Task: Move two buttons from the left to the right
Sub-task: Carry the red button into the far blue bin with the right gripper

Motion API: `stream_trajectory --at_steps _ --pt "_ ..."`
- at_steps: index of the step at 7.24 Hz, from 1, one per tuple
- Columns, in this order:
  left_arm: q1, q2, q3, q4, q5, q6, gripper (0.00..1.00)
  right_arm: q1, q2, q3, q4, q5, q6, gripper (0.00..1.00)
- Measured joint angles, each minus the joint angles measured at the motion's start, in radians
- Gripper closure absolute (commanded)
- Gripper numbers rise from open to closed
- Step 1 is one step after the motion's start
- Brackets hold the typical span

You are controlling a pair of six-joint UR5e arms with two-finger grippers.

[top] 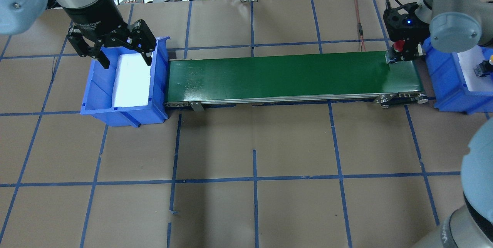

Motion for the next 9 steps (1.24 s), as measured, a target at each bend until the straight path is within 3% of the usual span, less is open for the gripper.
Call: stream_trajectory --at_steps 3,5,9 --pt "0.0 0.0 0.0 0.0 0.0 0.0 0.0 -0.136 -0.029 -0.125 0.088 0.009 -0.079 0.92" --pt "0.0 0.0 0.0 0.001 -0.001 0.0 0.0 -0.261 0.031 -0.166 0.074 0.033 -0.193 0.92" --pt "0.0 -0.001 0.0 0.001 -0.002 0.0 0.0 -0.335 0.155 -0.148 0.032 0.068 -0.28 0.84"
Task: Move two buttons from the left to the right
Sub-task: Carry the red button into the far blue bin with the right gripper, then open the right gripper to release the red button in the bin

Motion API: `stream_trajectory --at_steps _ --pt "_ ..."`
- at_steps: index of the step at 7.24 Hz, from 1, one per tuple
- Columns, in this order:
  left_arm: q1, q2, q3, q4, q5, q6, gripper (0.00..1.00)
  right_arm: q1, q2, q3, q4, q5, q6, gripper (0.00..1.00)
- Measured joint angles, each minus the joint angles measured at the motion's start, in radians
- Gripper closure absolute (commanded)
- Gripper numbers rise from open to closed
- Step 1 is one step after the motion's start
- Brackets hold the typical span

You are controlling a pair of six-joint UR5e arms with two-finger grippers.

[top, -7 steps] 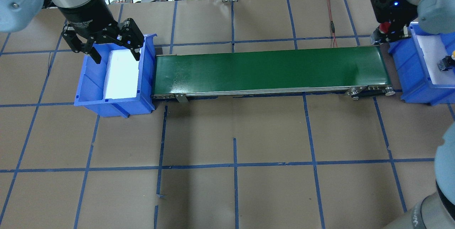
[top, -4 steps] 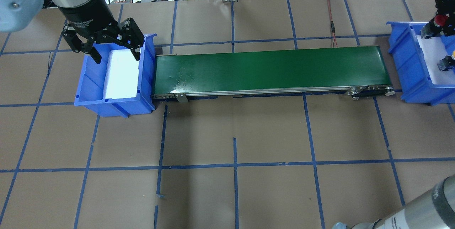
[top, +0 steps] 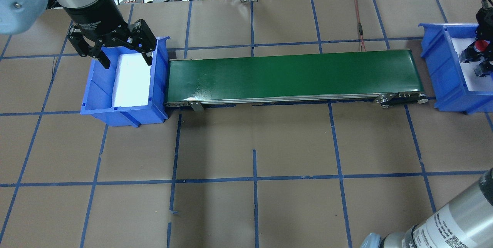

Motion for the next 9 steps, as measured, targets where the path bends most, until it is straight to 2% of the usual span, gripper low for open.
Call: stream_trajectory --at_steps 1,2,3,6,9 --pt "0.0 0.0 0.0 0.0 0.001 0.0 0.0 0.002 0.003 0.025 -0.003 -0.001 0.001 0.67" --pt "0.0 0.0 0.0 0.0 0.001 0.0 0.0 0.003 0.003 0.044 -0.006 0.0 0.002 0.08" --pt "0.0 0.001 0.0 0.0 0.002 0.0 0.0 0.004 0.004 0.05 -0.007 -0.001 0.002 0.0" --pt "0.0 0.001 0.0 0.0 0.001 0.0 0.0 0.01 -0.01 0.01 0.032 0.002 0.049 0.0" --pt "0.0 0.001 0.0 0.0 0.002 0.0 0.0 0.064 -0.12 -0.111 0.268 -0.005 0.238 0.0"
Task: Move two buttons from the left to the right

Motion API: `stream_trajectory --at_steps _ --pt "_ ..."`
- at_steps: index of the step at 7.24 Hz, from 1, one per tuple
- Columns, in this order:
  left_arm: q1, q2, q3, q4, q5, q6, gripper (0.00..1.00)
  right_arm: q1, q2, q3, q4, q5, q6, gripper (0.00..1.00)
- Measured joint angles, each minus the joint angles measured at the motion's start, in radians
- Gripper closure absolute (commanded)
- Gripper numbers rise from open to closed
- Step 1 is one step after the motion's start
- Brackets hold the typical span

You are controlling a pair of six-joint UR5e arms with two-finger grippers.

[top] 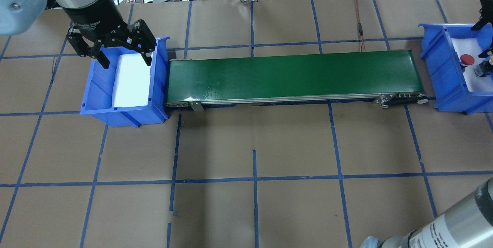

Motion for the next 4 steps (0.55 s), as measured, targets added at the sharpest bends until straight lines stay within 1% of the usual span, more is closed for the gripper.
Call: stream_trajectory --at_steps 1,2,3,4 --pt "0.0 0.0 0.0 0.0 0.0 0.0 0.0 0.048 -0.055 -0.024 0.091 -0.004 0.12 0.0" --pt "0.0 0.0 0.0 0.0 0.0 0.0 0.0 0.111 -0.111 -0.033 0.183 -0.004 0.286 0.0" --pt "0.0 0.0 0.0 0.0 0.0 0.0 0.0 0.177 -0.162 -0.032 0.272 0.0 0.476 0.0" --pt "0.0 0.0 0.0 0.0 0.001 0.0 0.0 0.252 -0.209 -0.022 0.334 0.005 0.683 0.0"
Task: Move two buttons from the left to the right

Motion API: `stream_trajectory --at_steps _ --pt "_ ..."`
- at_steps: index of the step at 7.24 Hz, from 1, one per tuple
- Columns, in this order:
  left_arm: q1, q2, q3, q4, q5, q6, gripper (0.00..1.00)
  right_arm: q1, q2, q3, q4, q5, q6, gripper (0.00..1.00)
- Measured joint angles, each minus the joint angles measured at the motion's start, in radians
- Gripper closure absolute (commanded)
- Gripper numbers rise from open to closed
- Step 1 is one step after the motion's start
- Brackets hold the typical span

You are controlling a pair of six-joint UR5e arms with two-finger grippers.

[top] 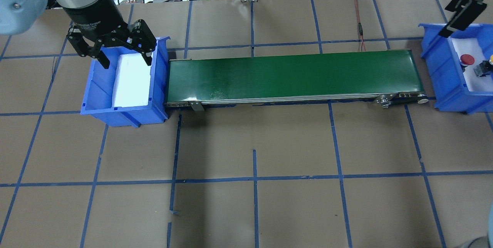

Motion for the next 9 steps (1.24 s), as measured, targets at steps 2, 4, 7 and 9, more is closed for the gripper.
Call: stream_trajectory --at_steps 2,4,7,9 --pt "0.0 0.0 0.0 0.0 0.0 0.0 0.0 0.172 -0.07 0.04 0.005 -0.008 0.446 0.0" --pt "0.0 0.0 0.0 0.0 0.001 0.0 0.0 0.318 -0.094 0.064 -0.016 -0.038 0.864 0.0" --pt "0.0 0.002 0.0 -0.004 0.002 0.0 0.0 0.376 -0.098 0.072 -0.009 -0.072 1.101 0.0" --pt "0.0 0.003 0.0 -0.004 0.002 0.0 0.0 0.376 -0.09 0.077 -0.009 -0.07 1.114 0.0"
